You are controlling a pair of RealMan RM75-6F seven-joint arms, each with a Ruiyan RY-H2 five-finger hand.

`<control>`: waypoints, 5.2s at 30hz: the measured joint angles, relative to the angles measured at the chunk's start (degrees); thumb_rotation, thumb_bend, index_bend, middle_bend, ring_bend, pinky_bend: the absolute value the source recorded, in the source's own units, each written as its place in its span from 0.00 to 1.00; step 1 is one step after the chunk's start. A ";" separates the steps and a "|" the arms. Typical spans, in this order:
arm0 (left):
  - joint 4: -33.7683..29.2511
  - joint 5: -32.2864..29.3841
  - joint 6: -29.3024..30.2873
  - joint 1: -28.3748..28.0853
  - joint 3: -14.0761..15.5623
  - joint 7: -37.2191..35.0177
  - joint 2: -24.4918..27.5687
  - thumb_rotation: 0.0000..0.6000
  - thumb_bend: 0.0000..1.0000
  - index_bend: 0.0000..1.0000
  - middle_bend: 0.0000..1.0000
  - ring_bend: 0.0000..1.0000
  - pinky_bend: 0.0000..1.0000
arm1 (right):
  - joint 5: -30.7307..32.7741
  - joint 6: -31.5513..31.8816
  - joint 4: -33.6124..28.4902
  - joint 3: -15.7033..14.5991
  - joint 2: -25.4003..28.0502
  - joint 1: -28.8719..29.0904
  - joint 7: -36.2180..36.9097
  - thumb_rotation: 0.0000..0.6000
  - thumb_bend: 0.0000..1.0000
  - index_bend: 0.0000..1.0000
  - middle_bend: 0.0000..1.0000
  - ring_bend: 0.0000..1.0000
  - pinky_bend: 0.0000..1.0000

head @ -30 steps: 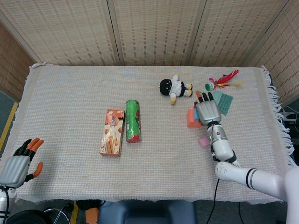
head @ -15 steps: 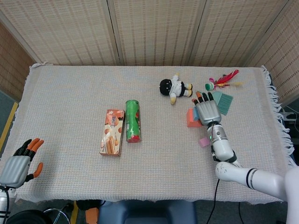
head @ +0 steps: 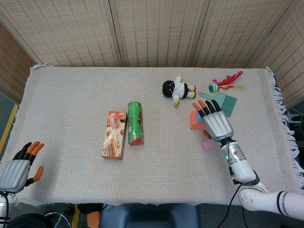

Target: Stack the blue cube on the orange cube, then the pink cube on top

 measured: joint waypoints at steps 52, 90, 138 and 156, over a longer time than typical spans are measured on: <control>0.18 -1.53 -2.62 -0.81 -0.07 -0.14 0.02 1.00 0.46 0.08 0.04 0.05 0.23 | -1.25 -10.73 14.71 -4.10 -9.97 -4.85 -5.13 1.00 0.17 0.38 0.65 0.76 0.72; -0.33 -0.54 -1.79 -0.61 0.38 0.35 0.30 1.00 0.47 0.08 0.04 0.07 0.24 | 7.71 -10.63 -5.93 3.74 4.70 -2.11 -1.96 1.00 0.17 0.60 0.66 0.72 0.72; 0.73 -1.87 -3.59 -1.45 -0.14 -0.31 -0.30 1.00 0.47 0.09 0.04 0.07 0.24 | 59.82 -18.47 10.42 1.12 2.92 29.14 -21.49 1.00 0.17 0.63 0.66 0.69 0.72; 0.18 -2.04 -3.98 -1.55 0.14 0.66 -0.23 1.00 0.47 0.09 0.04 0.07 0.24 | 59.05 -15.49 9.43 -1.04 2.21 29.49 -20.71 1.00 0.17 0.63 0.66 0.69 0.72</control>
